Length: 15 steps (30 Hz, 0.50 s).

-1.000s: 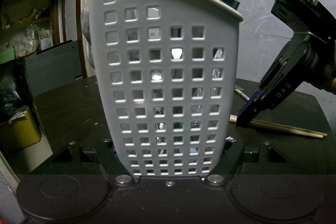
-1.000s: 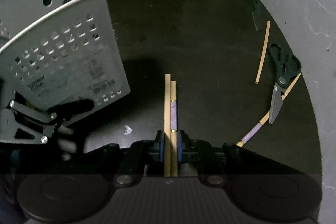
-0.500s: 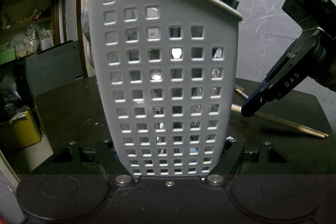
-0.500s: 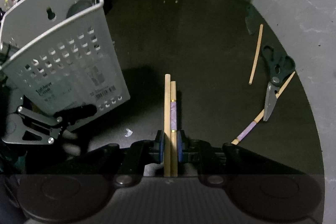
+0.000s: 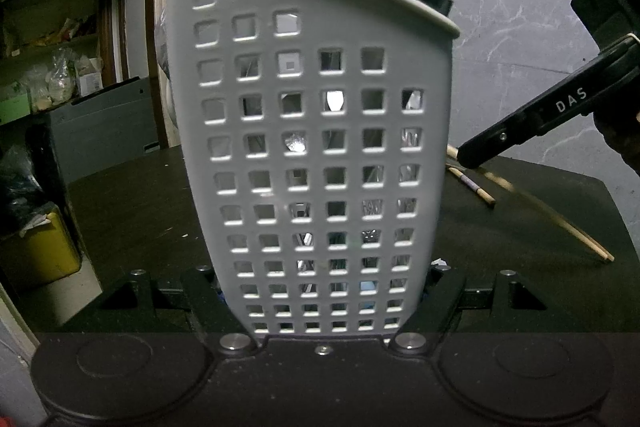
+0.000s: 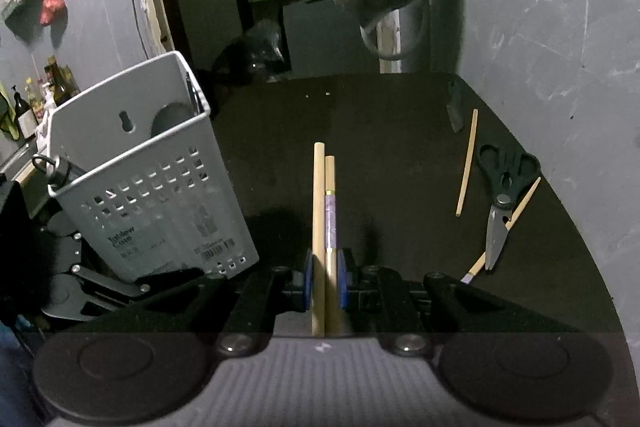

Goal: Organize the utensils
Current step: 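Raise the chopsticks with the right tool up above the caddy rim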

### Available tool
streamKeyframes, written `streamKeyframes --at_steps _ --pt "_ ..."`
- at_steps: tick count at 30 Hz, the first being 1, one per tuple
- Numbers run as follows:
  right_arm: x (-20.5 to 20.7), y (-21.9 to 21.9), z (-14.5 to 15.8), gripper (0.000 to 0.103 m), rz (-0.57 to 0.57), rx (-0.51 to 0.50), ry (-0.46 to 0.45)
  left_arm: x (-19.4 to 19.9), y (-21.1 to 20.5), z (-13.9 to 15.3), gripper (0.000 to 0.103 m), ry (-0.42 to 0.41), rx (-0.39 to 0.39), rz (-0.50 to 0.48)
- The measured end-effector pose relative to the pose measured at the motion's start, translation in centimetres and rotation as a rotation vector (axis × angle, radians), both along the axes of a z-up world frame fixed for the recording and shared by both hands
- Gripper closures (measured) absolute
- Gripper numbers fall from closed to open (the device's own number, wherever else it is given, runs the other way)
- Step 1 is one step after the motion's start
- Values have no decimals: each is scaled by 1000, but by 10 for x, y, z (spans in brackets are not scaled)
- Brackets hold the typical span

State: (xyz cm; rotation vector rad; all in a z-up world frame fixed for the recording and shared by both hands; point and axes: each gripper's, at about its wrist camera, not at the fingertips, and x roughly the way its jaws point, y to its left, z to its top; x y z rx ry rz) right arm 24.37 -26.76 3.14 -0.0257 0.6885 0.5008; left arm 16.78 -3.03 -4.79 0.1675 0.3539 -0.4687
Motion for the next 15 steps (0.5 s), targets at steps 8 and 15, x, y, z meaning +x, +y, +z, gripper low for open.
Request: streamKeyframes --at_steps 8,15 --pt "-4 -1 4 89 6 21 -33 0 0 0 27 0 1 0" --pt "-15 -1 15 89 9 44 -90 0 -1 0 27 0 1 0"
